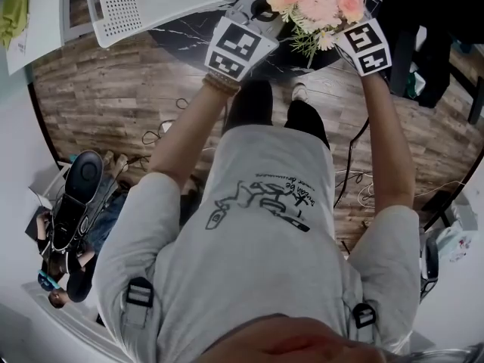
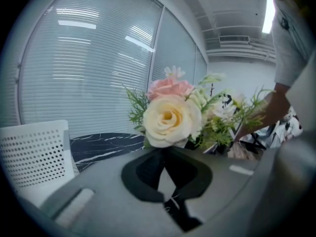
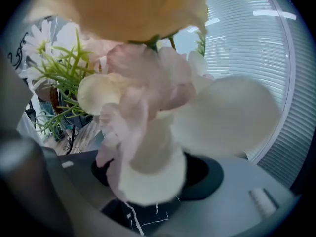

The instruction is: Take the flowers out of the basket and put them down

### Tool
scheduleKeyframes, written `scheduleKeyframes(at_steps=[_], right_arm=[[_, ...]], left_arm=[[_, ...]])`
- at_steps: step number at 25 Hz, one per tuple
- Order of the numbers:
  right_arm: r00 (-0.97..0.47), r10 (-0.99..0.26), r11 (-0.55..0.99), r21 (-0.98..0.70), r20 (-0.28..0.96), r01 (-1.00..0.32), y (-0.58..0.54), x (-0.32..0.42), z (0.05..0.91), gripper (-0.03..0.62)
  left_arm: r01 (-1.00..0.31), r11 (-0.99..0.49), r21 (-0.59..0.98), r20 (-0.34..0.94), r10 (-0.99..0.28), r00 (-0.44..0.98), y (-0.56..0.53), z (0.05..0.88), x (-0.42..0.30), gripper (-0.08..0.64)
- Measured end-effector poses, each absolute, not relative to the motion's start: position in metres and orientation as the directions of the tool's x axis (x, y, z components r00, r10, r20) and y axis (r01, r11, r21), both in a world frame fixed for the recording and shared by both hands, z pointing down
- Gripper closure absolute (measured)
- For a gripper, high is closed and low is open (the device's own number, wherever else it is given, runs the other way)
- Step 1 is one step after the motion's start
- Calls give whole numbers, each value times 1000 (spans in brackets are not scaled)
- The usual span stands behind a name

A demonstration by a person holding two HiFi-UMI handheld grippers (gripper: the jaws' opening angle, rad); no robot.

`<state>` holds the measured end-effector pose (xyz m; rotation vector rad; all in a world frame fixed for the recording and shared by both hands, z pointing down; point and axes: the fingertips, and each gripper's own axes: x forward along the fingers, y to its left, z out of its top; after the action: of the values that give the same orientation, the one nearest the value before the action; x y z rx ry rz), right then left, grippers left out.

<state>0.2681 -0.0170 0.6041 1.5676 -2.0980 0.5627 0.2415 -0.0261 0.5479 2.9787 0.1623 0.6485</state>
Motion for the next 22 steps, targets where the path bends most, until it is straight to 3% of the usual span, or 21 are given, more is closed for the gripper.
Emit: scheduleKeyframes(at_steps=[4,14,22], right_arm=[[-235,-781,254,-48,579,-966,-15,271,601,276],[-210,-798,221,-49,565,-974,21,281,574,281],[-174,-837,178,-42,519,-983,71,287,518,351]], left_arm=[[72,-991,110,414,112,903,-30,546,239,557],[28,-986,162,419,95,903,-18,531,214,557],[-56,-975,216,392,34,919,-13,493,174,557]])
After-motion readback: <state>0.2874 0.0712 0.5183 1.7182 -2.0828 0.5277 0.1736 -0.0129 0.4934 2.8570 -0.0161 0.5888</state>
